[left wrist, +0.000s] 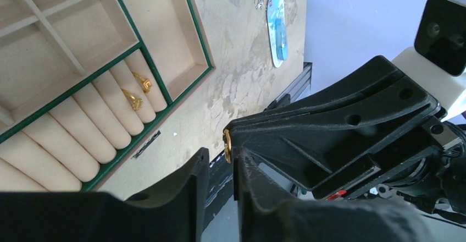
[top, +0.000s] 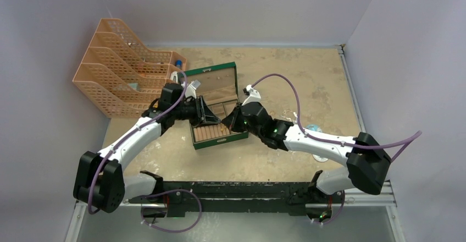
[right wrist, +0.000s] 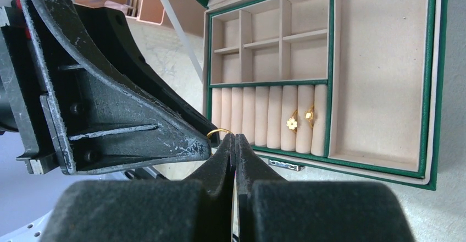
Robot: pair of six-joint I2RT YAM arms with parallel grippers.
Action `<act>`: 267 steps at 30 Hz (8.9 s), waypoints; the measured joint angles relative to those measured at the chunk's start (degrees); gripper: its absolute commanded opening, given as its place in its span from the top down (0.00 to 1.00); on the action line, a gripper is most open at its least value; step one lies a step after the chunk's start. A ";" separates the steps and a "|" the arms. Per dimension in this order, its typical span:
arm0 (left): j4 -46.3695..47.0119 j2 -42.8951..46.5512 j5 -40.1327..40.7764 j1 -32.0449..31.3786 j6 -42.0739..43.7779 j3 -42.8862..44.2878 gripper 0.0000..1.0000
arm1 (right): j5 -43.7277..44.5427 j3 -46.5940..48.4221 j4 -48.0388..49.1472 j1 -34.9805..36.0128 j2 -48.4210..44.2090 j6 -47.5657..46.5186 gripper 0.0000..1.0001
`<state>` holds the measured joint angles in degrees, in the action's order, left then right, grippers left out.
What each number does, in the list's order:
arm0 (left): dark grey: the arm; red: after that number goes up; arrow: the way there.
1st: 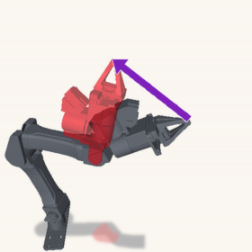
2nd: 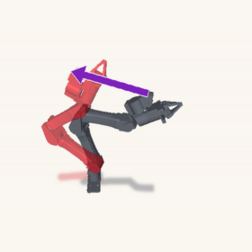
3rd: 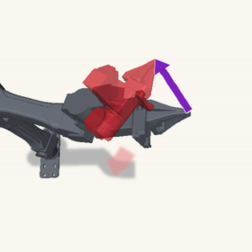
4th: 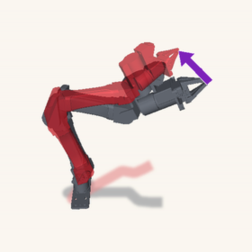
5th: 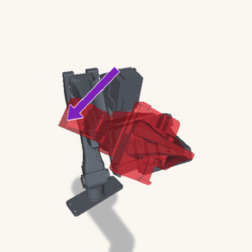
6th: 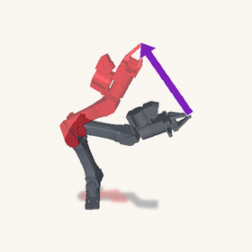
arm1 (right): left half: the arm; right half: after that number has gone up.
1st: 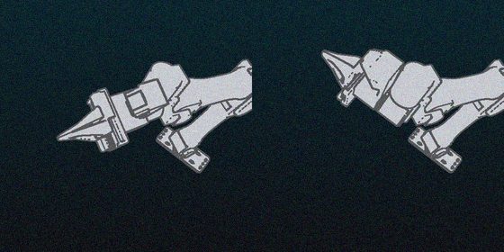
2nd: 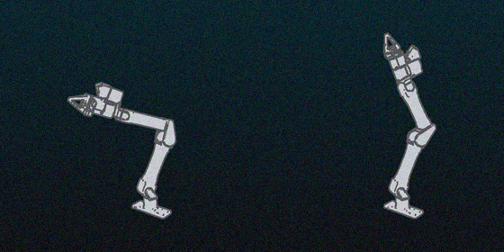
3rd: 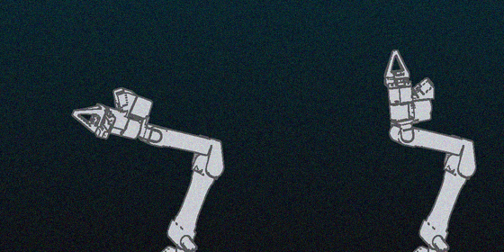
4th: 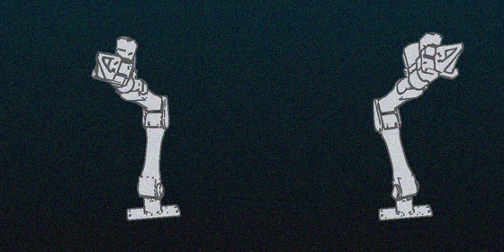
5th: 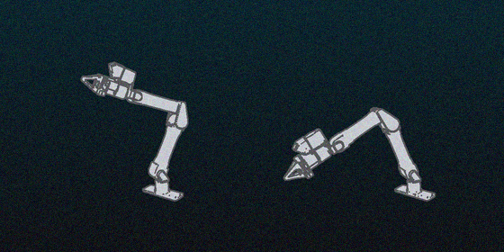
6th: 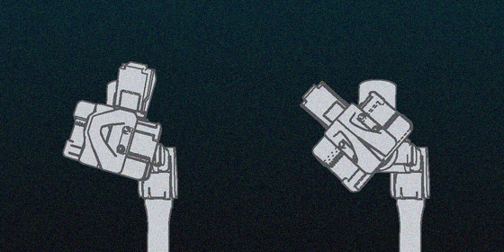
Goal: Organize the mixed jewelry
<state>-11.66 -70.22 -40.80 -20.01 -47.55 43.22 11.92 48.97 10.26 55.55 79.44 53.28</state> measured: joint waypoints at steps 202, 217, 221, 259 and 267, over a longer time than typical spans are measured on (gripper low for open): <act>-20.85 21.68 39.12 4.52 11.87 6.54 0.40 | 10.84 39.41 -42.36 5.22 33.83 -8.79 1.00; -20.92 21.55 39.15 4.52 11.85 6.54 0.40 | 11.76 39.43 -42.07 5.20 31.82 -7.23 0.71; -21.03 21.55 39.12 4.52 11.85 6.54 0.39 | 13.49 39.41 -41.99 5.20 28.72 -5.70 0.69; -17.99 21.42 28.24 4.59 13.73 5.62 0.24 | 13.49 8.55 -26.93 -29.62 14.73 -6.73 0.71; -17.97 21.42 28.06 4.59 13.81 5.62 0.24 | 11.87 10.45 -24.61 -29.75 20.63 -10.14 0.77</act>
<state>-29.63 -48.80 -12.73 -15.42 -33.74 48.84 23.79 59.42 -14.35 25.80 100.07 43.13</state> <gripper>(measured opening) 0.759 0.242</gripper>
